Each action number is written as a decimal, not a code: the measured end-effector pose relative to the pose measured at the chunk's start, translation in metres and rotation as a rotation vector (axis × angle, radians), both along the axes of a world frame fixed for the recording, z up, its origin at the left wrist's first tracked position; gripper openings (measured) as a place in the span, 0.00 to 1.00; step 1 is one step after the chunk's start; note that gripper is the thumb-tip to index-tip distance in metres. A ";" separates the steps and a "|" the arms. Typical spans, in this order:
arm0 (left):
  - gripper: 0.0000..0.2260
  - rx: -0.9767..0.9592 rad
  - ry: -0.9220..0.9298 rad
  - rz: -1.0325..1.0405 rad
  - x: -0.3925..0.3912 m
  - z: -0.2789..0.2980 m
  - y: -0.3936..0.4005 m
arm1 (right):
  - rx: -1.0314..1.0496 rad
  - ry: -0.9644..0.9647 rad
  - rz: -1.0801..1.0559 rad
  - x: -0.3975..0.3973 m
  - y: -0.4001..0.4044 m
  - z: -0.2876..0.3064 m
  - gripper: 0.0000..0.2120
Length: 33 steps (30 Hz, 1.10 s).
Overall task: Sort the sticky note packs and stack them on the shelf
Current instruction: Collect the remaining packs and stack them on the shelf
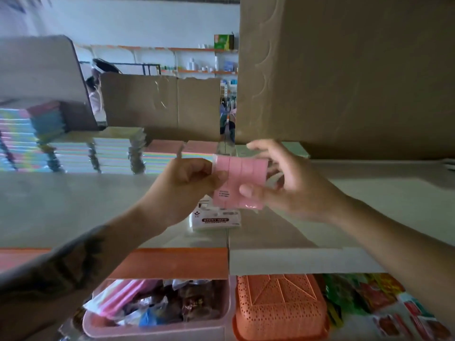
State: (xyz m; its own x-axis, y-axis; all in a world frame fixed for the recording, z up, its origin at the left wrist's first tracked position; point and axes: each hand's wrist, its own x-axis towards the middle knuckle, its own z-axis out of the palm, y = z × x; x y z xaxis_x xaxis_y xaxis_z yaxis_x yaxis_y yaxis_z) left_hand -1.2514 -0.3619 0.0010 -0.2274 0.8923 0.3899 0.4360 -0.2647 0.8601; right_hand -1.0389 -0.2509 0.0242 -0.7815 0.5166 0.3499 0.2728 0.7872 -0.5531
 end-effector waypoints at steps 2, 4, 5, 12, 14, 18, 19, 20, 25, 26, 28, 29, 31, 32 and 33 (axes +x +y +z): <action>0.10 -0.024 -0.069 0.013 -0.002 0.000 -0.005 | 0.283 -0.040 0.049 0.001 -0.005 -0.004 0.42; 0.12 -0.057 -0.135 0.021 -0.007 -0.001 -0.010 | 0.389 -0.073 0.097 -0.002 -0.006 -0.007 0.42; 0.13 -0.075 -0.148 0.037 -0.009 0.000 -0.013 | 0.398 -0.063 0.105 -0.006 -0.004 -0.007 0.40; 0.27 -0.151 0.131 0.129 -0.042 0.002 -0.035 | 0.187 0.010 0.200 -0.039 -0.002 -0.001 0.33; 0.43 -0.181 0.360 0.159 -0.048 0.004 -0.042 | 0.115 0.010 0.220 -0.047 -0.001 -0.001 0.30; 0.36 -0.084 0.359 0.183 -0.057 0.002 -0.039 | 0.040 -0.003 0.262 -0.056 -0.005 -0.002 0.27; 0.34 -0.076 0.332 0.192 -0.060 0.000 -0.037 | 0.037 -0.010 0.270 -0.058 -0.006 -0.002 0.26; 0.32 -0.080 0.303 0.194 -0.062 -0.003 -0.035 | 0.038 -0.017 0.280 -0.060 -0.007 -0.003 0.25; 0.41 -0.208 0.393 0.304 -0.064 -0.014 -0.038 | 0.116 -0.053 0.307 -0.074 0.007 0.005 0.21; 0.44 -0.292 0.470 0.356 -0.065 -0.015 -0.041 | 0.138 -0.051 0.289 -0.080 0.015 0.008 0.21; 0.47 -0.471 0.670 0.433 -0.068 -0.018 -0.051 | 0.159 -0.040 0.224 -0.095 0.034 0.016 0.20; 0.46 -0.553 0.757 0.445 -0.068 -0.020 -0.056 | 0.165 -0.041 0.190 -0.104 0.045 0.020 0.19; 0.43 -0.691 0.833 0.434 -0.069 -0.022 -0.062 | 0.159 -0.073 0.132 -0.122 0.066 0.025 0.18; 0.42 -0.743 0.835 0.414 -0.068 -0.023 -0.064 | 0.135 -0.092 0.123 -0.131 0.075 0.025 0.18; 0.41 -0.784 0.834 0.396 -0.068 -0.022 -0.064 | 0.093 -0.105 0.129 -0.140 0.083 0.024 0.18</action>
State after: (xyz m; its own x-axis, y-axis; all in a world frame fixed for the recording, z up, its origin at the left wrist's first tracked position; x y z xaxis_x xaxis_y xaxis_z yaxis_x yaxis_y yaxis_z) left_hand -1.3189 -0.4256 -0.0211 -0.4749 0.8773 -0.0687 0.8656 0.4798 0.1430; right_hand -1.1785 -0.1676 0.0487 -0.8739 0.3789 0.3046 0.2186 0.8659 -0.4500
